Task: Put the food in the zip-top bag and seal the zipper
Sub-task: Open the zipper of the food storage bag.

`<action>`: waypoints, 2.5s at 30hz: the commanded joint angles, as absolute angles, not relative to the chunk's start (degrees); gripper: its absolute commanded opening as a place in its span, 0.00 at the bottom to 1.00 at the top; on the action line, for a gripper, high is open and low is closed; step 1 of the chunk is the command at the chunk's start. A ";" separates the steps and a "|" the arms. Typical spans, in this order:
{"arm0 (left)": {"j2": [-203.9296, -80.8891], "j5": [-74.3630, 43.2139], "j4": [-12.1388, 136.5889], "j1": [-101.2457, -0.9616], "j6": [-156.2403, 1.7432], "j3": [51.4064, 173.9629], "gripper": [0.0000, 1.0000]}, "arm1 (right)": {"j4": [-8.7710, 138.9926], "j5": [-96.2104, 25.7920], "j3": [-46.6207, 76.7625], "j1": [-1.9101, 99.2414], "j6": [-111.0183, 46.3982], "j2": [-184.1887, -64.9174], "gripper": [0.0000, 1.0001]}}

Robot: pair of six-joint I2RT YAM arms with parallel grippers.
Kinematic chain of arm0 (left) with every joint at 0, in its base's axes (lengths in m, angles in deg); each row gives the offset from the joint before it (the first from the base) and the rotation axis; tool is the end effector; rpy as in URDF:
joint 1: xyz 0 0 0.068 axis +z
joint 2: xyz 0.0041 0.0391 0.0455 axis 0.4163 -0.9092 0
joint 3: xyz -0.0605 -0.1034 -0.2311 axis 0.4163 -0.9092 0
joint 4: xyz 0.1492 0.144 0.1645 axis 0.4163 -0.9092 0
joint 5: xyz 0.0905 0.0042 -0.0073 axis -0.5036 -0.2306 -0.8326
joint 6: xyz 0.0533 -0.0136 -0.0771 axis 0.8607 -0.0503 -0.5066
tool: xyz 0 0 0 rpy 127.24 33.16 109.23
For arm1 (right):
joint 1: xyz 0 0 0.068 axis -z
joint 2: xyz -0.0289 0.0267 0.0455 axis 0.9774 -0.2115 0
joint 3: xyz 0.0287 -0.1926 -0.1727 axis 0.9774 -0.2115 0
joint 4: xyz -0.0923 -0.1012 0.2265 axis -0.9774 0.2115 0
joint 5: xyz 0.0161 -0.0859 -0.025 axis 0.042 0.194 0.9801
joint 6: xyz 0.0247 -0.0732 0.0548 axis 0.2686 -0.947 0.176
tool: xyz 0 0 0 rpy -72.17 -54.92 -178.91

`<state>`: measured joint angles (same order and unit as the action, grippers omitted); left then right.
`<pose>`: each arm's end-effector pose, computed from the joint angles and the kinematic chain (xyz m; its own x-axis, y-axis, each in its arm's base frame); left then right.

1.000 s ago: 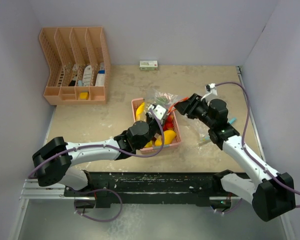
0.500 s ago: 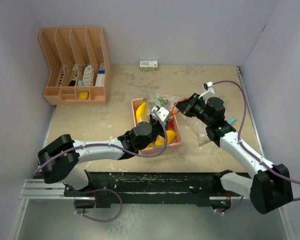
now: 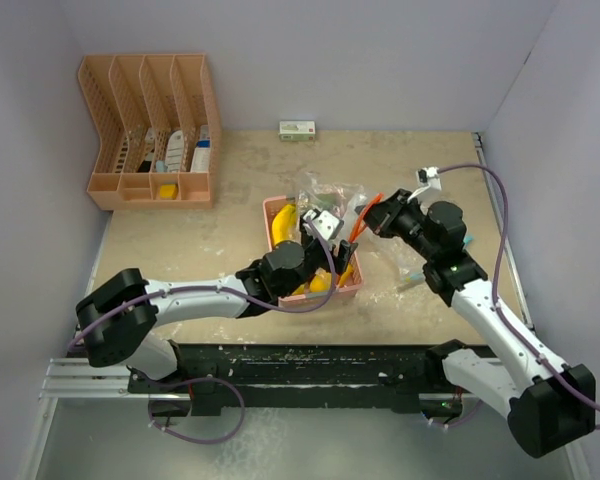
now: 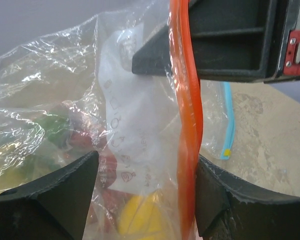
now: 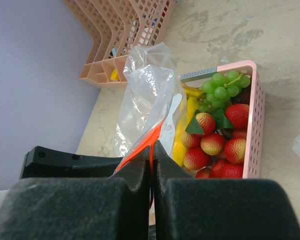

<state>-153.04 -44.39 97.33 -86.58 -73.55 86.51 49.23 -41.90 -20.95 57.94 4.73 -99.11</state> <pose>0.2076 -0.3261 0.2424 -0.1137 -0.0596 -0.9917 0.6524 0.7484 -0.1197 0.2661 0.1186 0.3077 -0.3979 0.5700 -0.7189 -0.3967 0.5997 0.6950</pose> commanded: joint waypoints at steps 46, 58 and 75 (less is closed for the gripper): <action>-156.46 -43.70 99.25 -84.63 -74.45 94.76 0.32 | 63.18 -35.22 -17.65 57.93 -1.64 -93.52 0.00; -153.01 -56.17 94.83 -84.59 -64.55 95.81 0.29 | 78.53 -23.13 -13.28 57.93 -11.94 -95.76 0.00; -158.78 -48.90 98.09 -86.18 -63.66 94.57 0.74 | 72.69 -33.33 -11.42 57.93 -9.95 -94.98 0.00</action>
<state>-157.04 -49.81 94.73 -85.60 -64.63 93.60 75.89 -29.39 -15.59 57.89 -10.13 -95.92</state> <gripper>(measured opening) 0.725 0.005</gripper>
